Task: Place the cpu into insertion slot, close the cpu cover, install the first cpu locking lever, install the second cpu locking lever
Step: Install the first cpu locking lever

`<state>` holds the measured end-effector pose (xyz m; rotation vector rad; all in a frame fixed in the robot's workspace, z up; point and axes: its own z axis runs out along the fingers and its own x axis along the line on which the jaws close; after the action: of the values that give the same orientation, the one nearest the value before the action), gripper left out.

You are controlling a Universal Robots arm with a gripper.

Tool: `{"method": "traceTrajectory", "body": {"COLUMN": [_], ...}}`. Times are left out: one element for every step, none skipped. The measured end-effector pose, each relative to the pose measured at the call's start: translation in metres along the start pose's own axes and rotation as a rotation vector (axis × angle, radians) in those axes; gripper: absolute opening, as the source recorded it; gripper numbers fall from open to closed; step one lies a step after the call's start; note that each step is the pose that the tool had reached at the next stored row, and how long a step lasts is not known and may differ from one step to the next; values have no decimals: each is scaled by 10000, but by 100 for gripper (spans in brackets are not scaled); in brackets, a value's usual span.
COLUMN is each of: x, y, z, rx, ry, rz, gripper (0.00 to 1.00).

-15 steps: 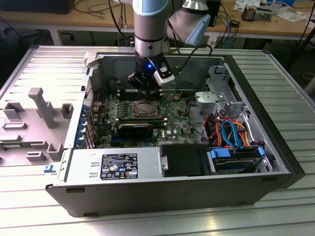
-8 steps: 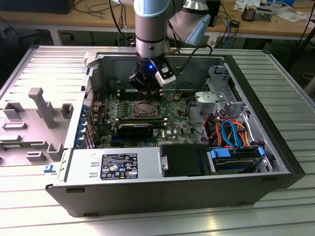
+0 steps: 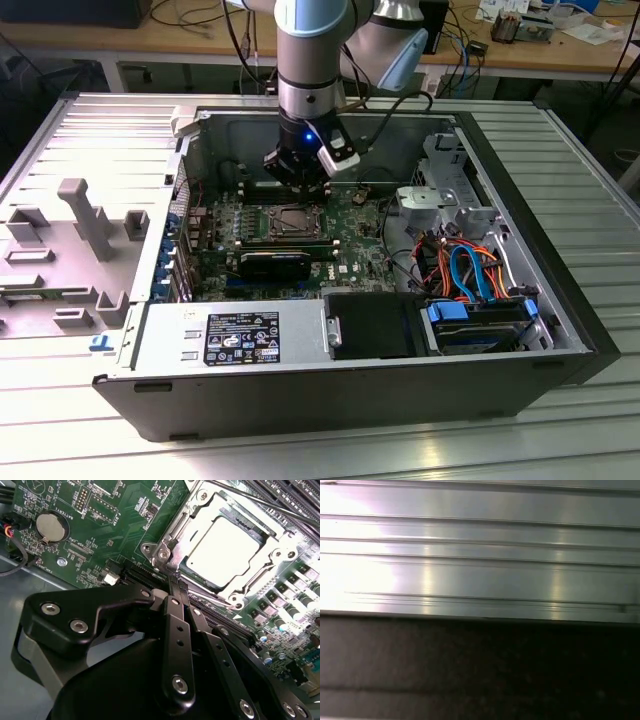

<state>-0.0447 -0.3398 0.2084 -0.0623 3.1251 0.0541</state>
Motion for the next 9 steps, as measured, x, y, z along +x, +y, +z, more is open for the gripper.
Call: {"method": "traceTrajectory", "body": {"x": [0,0,0,0,0,0,0,0,0], "y": [0,0,0,0,0,0,0,0,0], "z": [0,1,1,2,2,2,2,2,2], "rx": [1,1,0,0,0,0,1,0,-1], "ry": [0,0,0,-1,-1,-1,-1,-1,-2], "rz": [10,14,15,15,18,21,20,20,21], "gripper": [11,11,11,11,11,11,11,11,11]}}
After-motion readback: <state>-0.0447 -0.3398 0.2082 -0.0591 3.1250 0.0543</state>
